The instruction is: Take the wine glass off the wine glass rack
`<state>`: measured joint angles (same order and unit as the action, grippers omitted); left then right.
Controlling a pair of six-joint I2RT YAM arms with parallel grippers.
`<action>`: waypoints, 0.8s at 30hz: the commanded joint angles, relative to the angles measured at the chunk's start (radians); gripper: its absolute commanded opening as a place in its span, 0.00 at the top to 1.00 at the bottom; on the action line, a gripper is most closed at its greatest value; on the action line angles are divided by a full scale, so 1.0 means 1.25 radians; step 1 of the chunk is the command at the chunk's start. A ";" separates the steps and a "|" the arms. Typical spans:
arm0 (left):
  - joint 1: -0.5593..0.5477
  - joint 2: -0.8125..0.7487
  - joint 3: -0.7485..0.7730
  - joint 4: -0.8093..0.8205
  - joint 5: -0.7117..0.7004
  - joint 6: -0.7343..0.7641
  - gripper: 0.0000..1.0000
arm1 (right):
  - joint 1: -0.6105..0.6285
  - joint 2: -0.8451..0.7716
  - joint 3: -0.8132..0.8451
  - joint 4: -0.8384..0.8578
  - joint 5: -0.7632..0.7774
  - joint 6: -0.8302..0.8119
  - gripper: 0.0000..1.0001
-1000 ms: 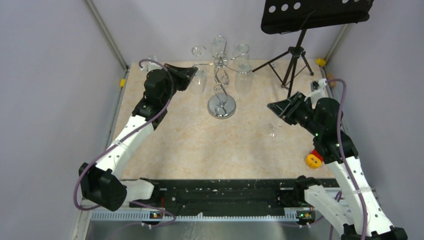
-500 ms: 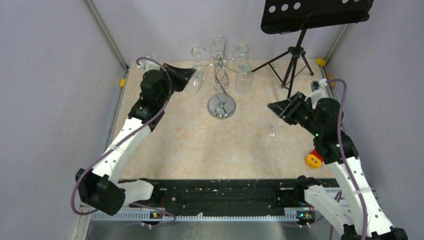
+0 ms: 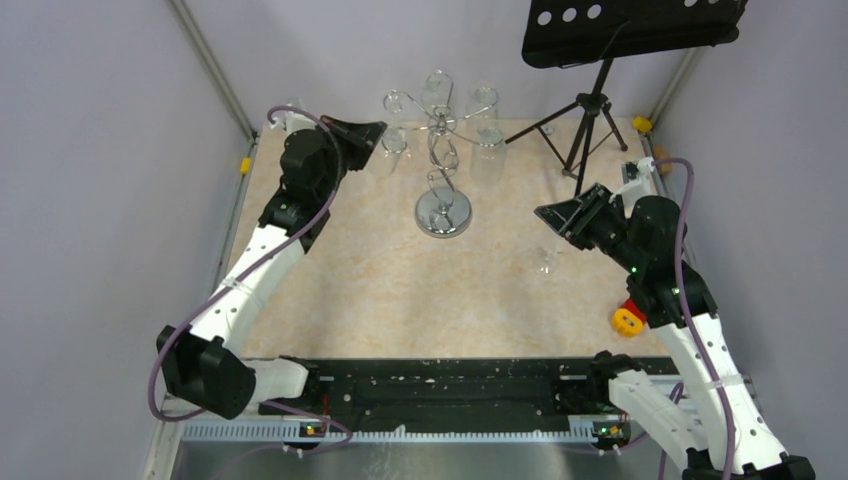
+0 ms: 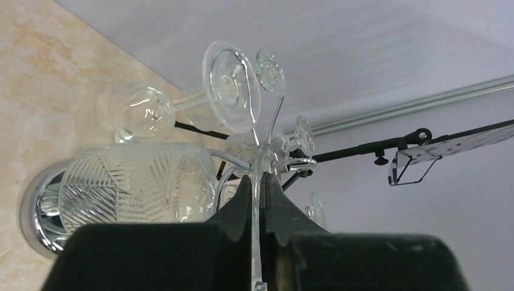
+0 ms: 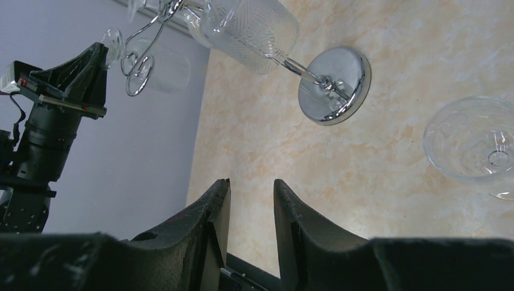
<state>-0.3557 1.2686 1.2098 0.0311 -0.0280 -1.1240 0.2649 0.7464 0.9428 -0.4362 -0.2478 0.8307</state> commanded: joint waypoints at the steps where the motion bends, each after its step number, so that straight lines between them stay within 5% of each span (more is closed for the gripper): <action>1: 0.004 0.018 0.056 0.123 -0.036 -0.044 1.00 | -0.008 -0.005 0.031 0.026 0.001 -0.004 0.66; 7: 0.002 0.035 0.070 0.133 -0.058 -0.046 1.00 | -0.008 0.012 0.027 0.035 -0.015 -0.003 0.65; 15: 0.003 0.066 0.091 0.159 0.129 -0.042 1.00 | -0.008 -0.022 -0.017 0.113 -0.085 0.013 0.40; 24: 0.002 0.037 0.030 0.221 0.260 -0.105 1.00 | -0.008 -0.033 -0.028 0.138 -0.114 0.028 0.36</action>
<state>-0.3531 1.3666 1.2514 0.1108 0.1780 -1.1896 0.2649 0.7200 0.9096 -0.3260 -0.3557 0.8532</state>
